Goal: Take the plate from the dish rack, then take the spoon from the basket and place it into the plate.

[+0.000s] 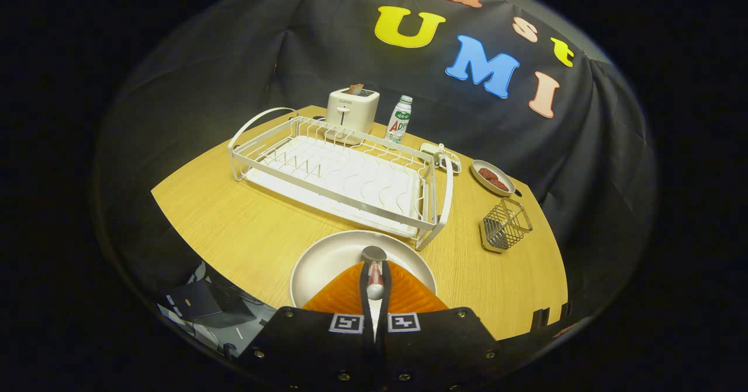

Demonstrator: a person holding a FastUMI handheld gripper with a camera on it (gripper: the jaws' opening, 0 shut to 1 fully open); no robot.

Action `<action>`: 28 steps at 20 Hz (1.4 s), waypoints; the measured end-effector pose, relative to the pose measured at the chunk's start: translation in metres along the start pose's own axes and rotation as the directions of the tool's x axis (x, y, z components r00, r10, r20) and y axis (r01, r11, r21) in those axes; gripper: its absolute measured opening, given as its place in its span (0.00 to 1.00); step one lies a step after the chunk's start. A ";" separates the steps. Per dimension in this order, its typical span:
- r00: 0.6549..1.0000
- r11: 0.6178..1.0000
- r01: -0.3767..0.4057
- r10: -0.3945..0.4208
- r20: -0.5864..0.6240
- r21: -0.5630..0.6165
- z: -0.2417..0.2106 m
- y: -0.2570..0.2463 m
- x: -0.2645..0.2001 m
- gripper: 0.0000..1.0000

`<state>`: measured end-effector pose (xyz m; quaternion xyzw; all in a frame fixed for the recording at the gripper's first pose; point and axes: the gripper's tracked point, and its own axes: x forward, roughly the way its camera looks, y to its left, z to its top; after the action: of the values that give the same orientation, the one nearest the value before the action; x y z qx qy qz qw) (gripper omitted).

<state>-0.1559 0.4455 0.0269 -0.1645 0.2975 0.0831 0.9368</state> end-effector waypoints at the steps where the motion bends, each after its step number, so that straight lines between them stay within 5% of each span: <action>1: 1.000 1.000 -0.003 0.003 0.001 -0.001 0.001 0.001 0.000 0.01; 6: 1.000 1.000 -0.020 0.020 0.004 -0.023 -0.001 0.005 0.003 0.01; 11: 0.999 0.999 -0.035 0.035 -0.002 -0.016 -0.005 0.010 0.004 0.12; 22: 0.999 0.999 -0.043 0.044 0.015 -0.016 0.001 0.005 0.002 0.13; 24: 0.999 0.999 -0.044 0.044 0.022 -0.020 0.004 0.004 0.000 0.22; 28: 0.999 0.999 -0.029 0.030 0.031 -0.021 0.008 -0.001 -0.003 0.24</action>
<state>-0.1536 0.4471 0.0350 -0.1686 0.2843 0.1026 0.9382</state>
